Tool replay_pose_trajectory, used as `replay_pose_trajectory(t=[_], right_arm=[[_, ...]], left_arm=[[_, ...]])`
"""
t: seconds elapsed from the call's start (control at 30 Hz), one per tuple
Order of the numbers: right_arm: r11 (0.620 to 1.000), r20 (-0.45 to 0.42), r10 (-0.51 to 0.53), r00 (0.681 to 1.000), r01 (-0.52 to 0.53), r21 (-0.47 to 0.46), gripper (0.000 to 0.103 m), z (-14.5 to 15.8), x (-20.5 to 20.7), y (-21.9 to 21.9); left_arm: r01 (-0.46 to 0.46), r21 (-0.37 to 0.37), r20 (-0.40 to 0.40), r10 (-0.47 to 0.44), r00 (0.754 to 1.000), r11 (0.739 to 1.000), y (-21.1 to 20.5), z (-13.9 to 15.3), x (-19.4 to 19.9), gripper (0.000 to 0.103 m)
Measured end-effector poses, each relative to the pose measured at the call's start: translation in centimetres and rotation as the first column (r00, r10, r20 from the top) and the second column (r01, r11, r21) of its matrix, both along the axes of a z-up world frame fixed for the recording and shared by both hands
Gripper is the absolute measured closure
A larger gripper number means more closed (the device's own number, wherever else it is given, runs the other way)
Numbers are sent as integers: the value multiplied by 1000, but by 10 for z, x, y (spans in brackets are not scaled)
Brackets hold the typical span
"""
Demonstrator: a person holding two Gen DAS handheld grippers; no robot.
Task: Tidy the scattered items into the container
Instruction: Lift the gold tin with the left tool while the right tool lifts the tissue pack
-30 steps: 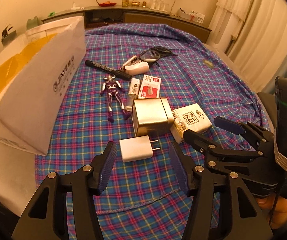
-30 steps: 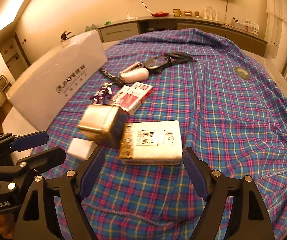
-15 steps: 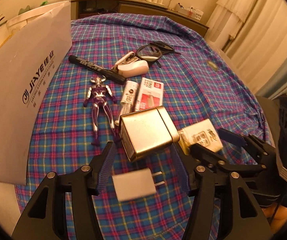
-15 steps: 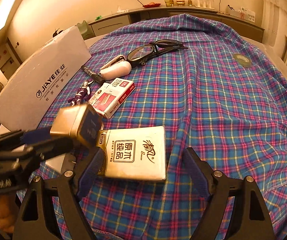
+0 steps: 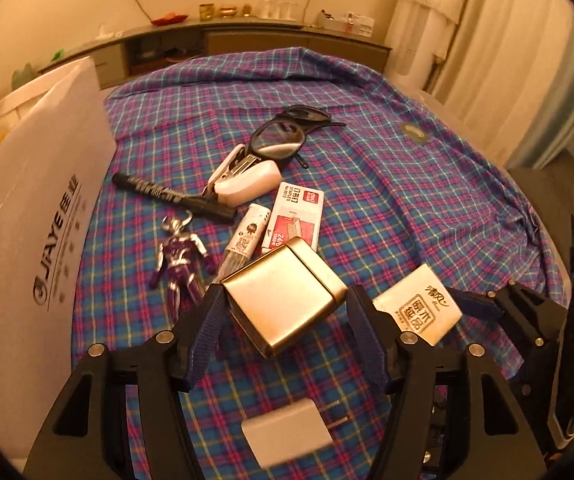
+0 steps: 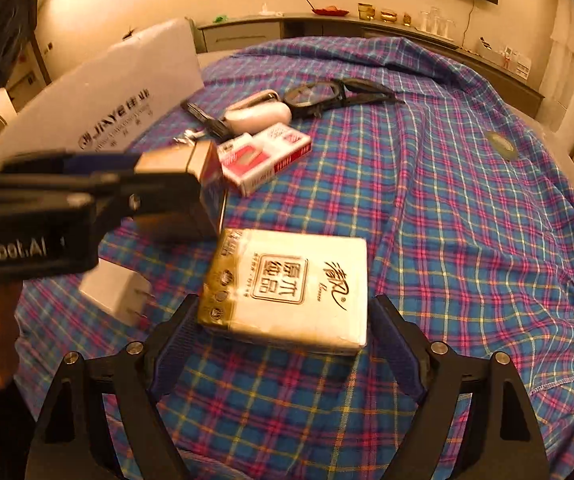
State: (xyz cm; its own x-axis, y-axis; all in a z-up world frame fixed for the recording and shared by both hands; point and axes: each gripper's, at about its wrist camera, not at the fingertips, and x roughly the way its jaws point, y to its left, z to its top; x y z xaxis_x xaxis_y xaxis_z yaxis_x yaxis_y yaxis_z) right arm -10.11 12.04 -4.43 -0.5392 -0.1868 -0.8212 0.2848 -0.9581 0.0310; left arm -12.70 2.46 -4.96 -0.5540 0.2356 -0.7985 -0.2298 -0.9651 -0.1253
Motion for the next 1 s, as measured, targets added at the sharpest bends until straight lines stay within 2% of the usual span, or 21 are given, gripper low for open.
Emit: replay_pose_trajectory(t=[0.1, 0.17, 0.37, 0.5, 0.67, 0.8, 0.9, 1.0], right_arm=[[997, 17, -38, 999, 39, -68, 19, 2, -6, 14], [991, 32, -57, 998, 60, -120, 25, 5, -8, 22], [976, 57, -69, 996, 79, -202, 26, 7, -5, 31], [955, 86, -78, 993, 99, -279, 26, 8, -7, 41], [920, 123, -88, 989, 128, -371, 27, 9, -9, 53], [921, 125, -86, 988, 127, -368, 27, 9, -9, 53], [923, 126, -85, 988, 126, -363, 27, 9, -9, 53], [920, 131, -88, 987, 131, -370, 27, 10, -9, 55]], left_arm=[[11, -16, 6, -11, 1000, 1000, 3, -6, -8, 37], [5, -19, 10, -5, 1000, 1000, 4, -9, -10, 38], [50, 42, -7, -49, 999, 998, 7, -6, -10, 40], [80, 39, -39, -78, 996, 996, 6, 0, -7, 40], [122, -26, -69, -123, 990, 992, 14, -2, -13, 38], [167, -75, -63, -172, 983, 983, 25, -10, -20, 37], [156, -33, -45, -157, 987, 987, 24, -12, -24, 41], [131, 15, -31, -131, 991, 991, 22, -7, -19, 57]])
